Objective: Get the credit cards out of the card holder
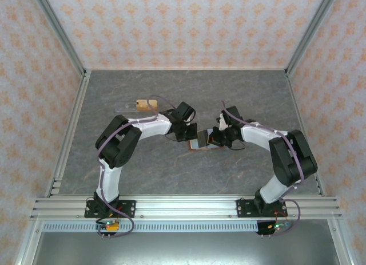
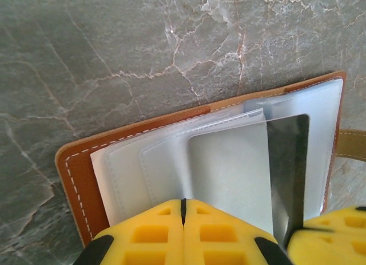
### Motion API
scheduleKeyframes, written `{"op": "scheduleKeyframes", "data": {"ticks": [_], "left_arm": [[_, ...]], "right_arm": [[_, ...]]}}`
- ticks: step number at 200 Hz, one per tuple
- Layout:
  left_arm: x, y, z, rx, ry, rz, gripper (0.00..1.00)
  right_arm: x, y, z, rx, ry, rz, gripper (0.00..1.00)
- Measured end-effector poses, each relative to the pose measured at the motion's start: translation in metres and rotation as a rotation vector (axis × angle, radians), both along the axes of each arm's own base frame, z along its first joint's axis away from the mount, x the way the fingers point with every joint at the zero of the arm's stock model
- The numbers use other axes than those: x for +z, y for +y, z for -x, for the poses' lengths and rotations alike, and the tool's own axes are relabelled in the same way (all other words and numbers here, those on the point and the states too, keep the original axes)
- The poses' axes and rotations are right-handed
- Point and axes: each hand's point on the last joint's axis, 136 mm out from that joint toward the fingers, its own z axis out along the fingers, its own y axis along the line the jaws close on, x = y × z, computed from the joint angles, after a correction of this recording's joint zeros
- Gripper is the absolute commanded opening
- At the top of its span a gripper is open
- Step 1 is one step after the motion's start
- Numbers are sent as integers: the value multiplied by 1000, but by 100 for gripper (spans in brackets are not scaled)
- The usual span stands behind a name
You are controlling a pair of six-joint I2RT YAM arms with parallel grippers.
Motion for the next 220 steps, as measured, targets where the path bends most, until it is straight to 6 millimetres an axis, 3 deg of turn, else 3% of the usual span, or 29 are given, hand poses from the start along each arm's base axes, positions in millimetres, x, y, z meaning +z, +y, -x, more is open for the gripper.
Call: {"op": "scheduleKeyframes", "data": {"ticks": [50,91,109,128,156,175,220], "left_arm": [[0,5,-3,-6,-6,-6,0],[14,16,-3,17,-14,-25,41],[42,28,-9,45,-63,-12,53],[83,46,-17,97,-144,26,65],[120,71,-19,174,-222,105,77],[123,77,-14,199,-223,159,82],[122,66,-7,190,-206,297,83]], "right_arm": [[7,-11,-2,-32,-23,-6,0],[55,-19,-7,-24,-201,2,0],[78,-20,-9,-8,-294,-2,0],[90,-21,-10,7,-348,0,0],[99,-8,-13,41,-381,-54,0],[109,9,-19,65,-393,-136,0],[141,43,-34,112,-398,-349,0]]}}
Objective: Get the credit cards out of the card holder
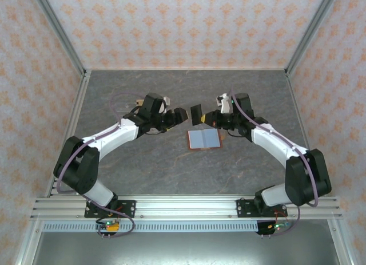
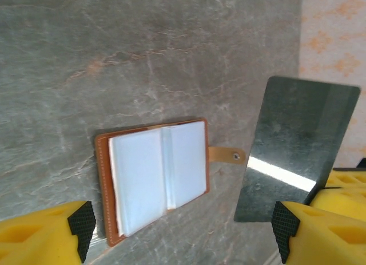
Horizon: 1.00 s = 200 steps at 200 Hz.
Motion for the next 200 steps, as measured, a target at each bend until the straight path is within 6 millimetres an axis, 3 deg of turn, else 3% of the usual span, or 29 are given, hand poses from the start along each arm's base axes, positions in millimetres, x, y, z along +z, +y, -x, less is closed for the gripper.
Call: {"op": "scheduleKeyframes", "data": {"ticks": [40,85,137,159,200], "left_arm": [[20,-8,-10,-7,-54,137,79],[56,-12,-16,-17,-145,229,66],[62,-11,-18,-13,-154,249,53],[63,-11,-18,-12,-150,257,43],[64,-8,-21,-2,-152,264,7]], "right_arm": [[12,18,-3,70,42,-114,0],[16,26,-2,108,85,-181,0],[25,31,0,132,95,-226,0],[26,31,0,134,98,-234,0],[25,32,-2,133,104,-237,2]]}}
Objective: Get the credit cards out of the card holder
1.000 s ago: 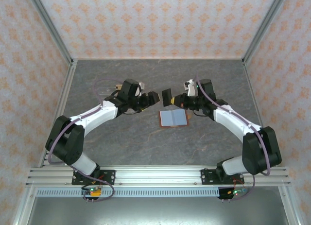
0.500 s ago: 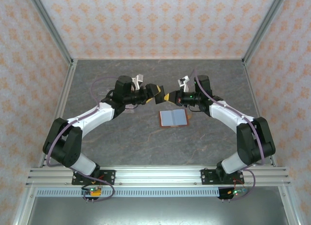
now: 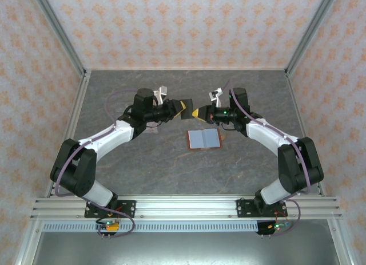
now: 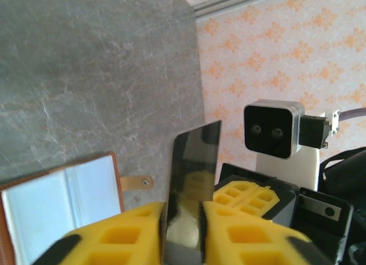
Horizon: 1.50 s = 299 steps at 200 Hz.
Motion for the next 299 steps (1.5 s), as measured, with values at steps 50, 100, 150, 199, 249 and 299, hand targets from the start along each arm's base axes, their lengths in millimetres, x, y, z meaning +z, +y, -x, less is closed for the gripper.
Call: {"op": "scheduleKeyframes", "data": {"ticks": [50,100,150,199,249,299], "left_arm": [[-10,4,2,6,21,-40,0],[-47,50,10,152,165,-327,0],[-52,147,37,473,248,-719,0],[-52,213,55,761,323,-897,0],[-70,250,50,1022,466,-856,2],[-75,263,41,1209,556,-713,2]], "right_arm": [[-13,-5,-4,-35,22,70,51],[-41,-27,-11,-138,26,250,73],[-53,-48,-14,-212,-17,394,79],[-61,-59,-18,-247,-33,463,82],[-65,-63,-20,-262,-46,501,86],[-66,-61,-18,-251,-52,508,94]]}}
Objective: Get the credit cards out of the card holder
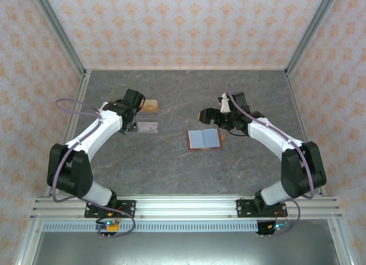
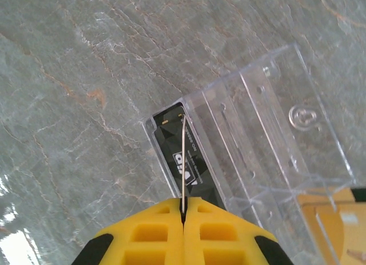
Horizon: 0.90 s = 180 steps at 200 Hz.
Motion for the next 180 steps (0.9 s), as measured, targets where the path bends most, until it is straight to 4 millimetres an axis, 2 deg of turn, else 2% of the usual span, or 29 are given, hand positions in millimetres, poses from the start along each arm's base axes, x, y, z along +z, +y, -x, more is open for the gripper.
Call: {"op": "scheduleKeyframes", "data": {"ticks": [49,121,180], "left_arm": [[-18,4,-2,142,-3,46,2],[-30,1,-19,222,-4,89,2],[-43,0,-20,268,15,123,2]], "right_arm": [[0,0,0,-1,-1,2,95],[-1,-1,-1,-6,-3,7,96],[-1,-1,-1,-6,-2,8,96]]}}
